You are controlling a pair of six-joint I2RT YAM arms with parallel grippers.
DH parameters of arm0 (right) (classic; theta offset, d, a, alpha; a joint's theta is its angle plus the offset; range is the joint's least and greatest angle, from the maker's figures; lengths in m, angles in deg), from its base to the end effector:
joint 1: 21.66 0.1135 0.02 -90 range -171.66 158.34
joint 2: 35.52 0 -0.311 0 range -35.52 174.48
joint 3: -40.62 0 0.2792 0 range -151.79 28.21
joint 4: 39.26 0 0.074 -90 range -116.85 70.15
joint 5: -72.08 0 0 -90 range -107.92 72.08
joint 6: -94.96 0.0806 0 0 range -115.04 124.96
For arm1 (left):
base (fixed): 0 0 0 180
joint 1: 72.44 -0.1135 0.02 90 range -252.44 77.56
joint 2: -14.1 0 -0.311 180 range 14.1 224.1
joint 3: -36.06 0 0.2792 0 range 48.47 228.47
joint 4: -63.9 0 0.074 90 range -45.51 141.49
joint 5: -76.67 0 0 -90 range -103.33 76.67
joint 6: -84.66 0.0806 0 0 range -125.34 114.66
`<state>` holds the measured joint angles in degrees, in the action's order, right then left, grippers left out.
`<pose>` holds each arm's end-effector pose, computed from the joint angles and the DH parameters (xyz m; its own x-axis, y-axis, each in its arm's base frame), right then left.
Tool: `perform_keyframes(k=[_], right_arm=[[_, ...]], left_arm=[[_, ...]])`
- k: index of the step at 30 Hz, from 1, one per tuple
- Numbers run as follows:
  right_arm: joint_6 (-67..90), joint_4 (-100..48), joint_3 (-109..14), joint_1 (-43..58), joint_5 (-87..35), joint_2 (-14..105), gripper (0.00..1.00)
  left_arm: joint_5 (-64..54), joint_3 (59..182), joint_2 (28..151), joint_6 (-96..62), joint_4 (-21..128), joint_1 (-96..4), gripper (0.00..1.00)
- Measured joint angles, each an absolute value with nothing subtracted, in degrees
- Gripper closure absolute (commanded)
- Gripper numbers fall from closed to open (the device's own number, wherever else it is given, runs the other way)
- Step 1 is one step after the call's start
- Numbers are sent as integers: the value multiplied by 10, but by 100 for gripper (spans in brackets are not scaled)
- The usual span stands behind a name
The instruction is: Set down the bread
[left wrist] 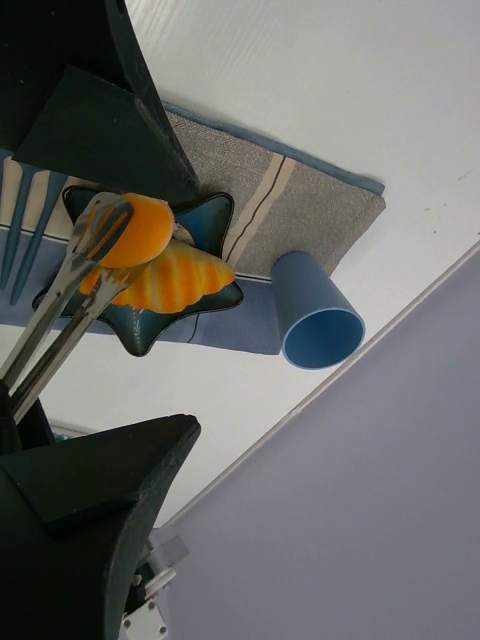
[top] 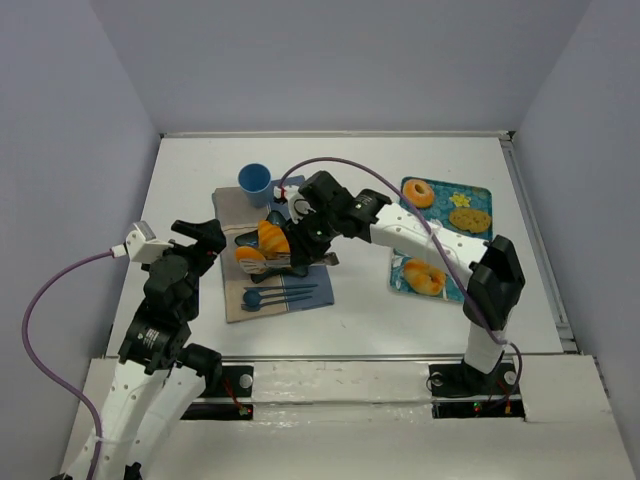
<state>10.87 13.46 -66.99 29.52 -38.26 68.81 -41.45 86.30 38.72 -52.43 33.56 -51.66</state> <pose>0.2747 0.3861 0.3172 -0.5635 -0.5464 -0.6196 -0.8185 0.4705 0.3296 0.1384 -0.0119 0.3518 0.0401 -0.7061 -0.7069 -0.1423 0.6963 -0.7035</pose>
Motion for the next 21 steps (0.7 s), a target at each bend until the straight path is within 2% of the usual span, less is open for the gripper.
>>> perform_keyframes(k=[12,14,21], right_arm=[[121,132,-677,301,-318,711,70],[121,132,-677,301,-310,710,67],[112,134,-668,301,-305,705,48]], left_arm=[[-414,863,386,-524,334,-517,1],[-415,863,386,-524,333,-517,1],[-416,863,386,-525,330,-517,1]])
